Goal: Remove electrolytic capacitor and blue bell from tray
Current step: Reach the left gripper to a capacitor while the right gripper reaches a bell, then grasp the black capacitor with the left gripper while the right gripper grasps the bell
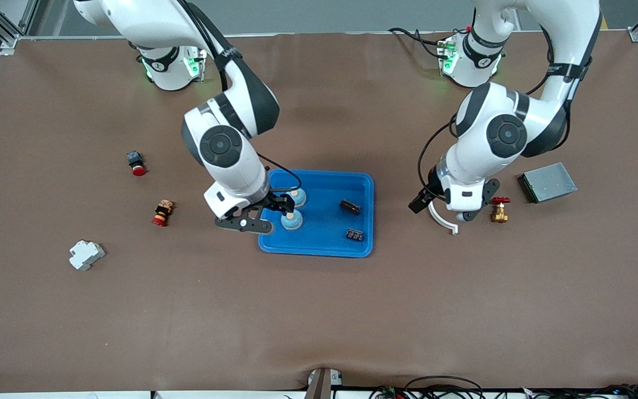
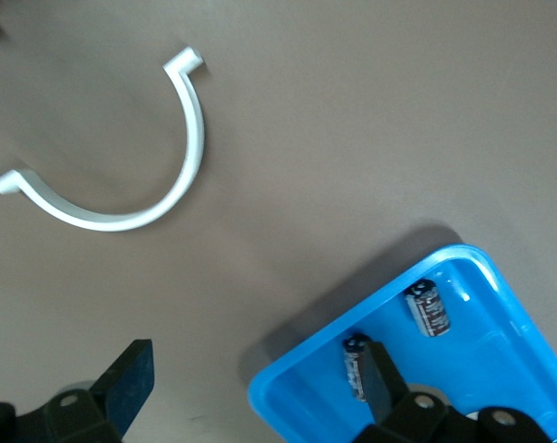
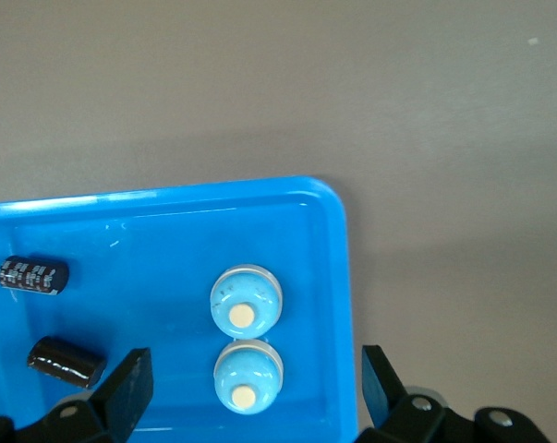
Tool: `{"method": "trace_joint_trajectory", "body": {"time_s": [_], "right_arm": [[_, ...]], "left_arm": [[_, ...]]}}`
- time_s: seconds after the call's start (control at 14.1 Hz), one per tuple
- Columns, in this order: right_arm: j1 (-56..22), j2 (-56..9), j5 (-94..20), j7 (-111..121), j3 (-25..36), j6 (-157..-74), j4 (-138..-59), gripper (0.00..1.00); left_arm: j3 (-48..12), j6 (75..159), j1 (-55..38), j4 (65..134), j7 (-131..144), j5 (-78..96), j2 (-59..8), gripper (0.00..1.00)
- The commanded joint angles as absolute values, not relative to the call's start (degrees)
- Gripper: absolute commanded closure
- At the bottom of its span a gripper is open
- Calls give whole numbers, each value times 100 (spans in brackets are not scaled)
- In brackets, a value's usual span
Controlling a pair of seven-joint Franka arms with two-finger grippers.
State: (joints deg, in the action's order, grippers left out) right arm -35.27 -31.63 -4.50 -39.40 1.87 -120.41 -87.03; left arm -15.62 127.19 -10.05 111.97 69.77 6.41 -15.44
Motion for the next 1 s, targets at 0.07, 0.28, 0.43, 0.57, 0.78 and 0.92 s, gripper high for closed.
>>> {"method": "trace_joint_trajectory", "body": {"time_s": [0.07, 0.28, 0.43, 0.57, 0.78, 0.92], "right_arm": [[-3665, -3646, -475, -3885, 255, -12637, -8605, 0], [-3639, -3797, -466, -3360, 255, -12735, -8596, 0], [-3604, -3875, -466, -3139, 255, -12735, -8596, 0], [-3595, -3981, -457, -3103, 255, -12779, -8596, 0], [-3647, -4288, -457, -3094, 255, -13155, -8552, 0], [-3665, -4403, -466, -3085, 255, -13324, -8552, 0]], "left_arm": [[-1582, 13297, -1327, 11215, 7558, 747, -1950, 0], [-1573, 13613, -1475, 11232, 7891, 730, -2231, 6], [-1573, 13789, -1538, 11232, 8059, 729, -2355, 12], [-1582, 14061, -1651, 11206, 8409, 738, -2521, 19], [-1573, 14518, -1916, 11180, 9042, 730, -2838, 29], [-1573, 14616, -2082, 11153, 9175, 729, -2926, 32]]}}
